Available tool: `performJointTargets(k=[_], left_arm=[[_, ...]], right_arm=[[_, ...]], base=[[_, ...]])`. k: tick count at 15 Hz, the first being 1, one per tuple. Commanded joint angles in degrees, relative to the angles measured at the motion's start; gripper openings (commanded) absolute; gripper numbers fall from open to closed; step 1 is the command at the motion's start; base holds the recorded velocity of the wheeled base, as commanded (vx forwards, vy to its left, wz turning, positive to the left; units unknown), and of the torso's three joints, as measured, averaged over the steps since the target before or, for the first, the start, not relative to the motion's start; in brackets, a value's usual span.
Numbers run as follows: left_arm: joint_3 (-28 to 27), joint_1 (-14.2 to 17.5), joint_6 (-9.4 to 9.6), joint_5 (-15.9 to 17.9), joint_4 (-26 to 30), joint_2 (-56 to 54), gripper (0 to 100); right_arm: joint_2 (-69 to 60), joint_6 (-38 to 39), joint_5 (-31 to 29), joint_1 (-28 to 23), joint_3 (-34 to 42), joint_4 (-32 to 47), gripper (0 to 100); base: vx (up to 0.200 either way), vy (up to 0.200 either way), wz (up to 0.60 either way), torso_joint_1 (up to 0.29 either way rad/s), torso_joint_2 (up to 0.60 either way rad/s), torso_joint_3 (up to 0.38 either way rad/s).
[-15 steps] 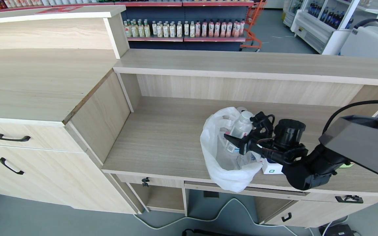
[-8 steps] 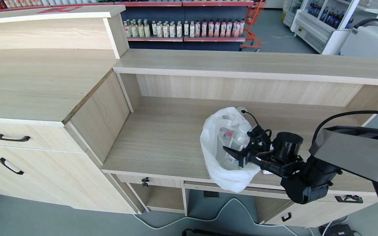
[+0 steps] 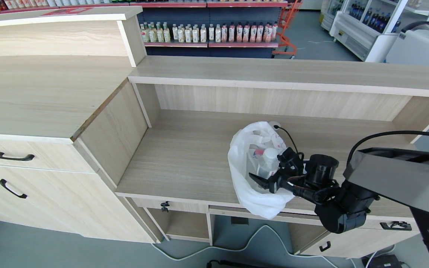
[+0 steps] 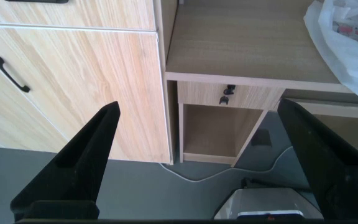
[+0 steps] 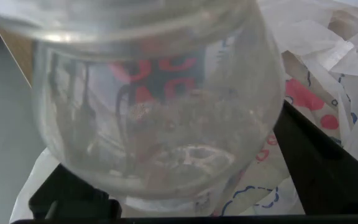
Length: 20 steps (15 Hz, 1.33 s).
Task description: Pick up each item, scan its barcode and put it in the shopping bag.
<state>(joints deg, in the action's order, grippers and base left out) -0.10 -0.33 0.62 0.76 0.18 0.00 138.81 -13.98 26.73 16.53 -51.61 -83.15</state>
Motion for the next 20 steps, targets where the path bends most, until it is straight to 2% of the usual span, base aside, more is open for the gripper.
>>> performJointTargets(k=[1,7,11,15,18,20], left_arm=[[0.01,-0.02,-0.01,0.04,-0.01,0.0,100],[0.01,-0.02,-0.01,-0.05,-0.01,0.0,100],[0.01,-0.02,-0.01,0.04,-0.01,0.0,100],[0.01,-0.02,-0.01,-0.05,-0.01,0.0,100],[0.01,-0.02,-0.01,0.04,-0.01,0.0,100],[0.01,-0.02,-0.01,0.04,-0.01,0.0,100]], right_arm=[[0.58,0.01,0.07,-0.09,-0.33,0.27,100],[-7.07,0.54,2.62,-1.59,-0.86,3.35,100],[-14.71,3.35,3.06,-2.29,-0.5,10.2,100],[-21.48,5.72,4.2,-1.59,-0.59,12.93,100],[-28.78,4.67,4.64,-3.52,0.02,21.19,100],[-33.87,0.54,4.38,-7.13,1.34,27.78,100]], base=[[0.0,0.0,0.0,0.0,0.0,0.0],[0.0,0.0,0.0,0.0,0.0,0.0],[0.0,0.0,0.0,0.0,0.0,0.0],[0.0,0.0,0.0,0.0,0.0,0.0],[0.0,0.0,0.0,0.0,0.0,0.0],[0.0,0.0,0.0,0.0,0.0,0.0]])
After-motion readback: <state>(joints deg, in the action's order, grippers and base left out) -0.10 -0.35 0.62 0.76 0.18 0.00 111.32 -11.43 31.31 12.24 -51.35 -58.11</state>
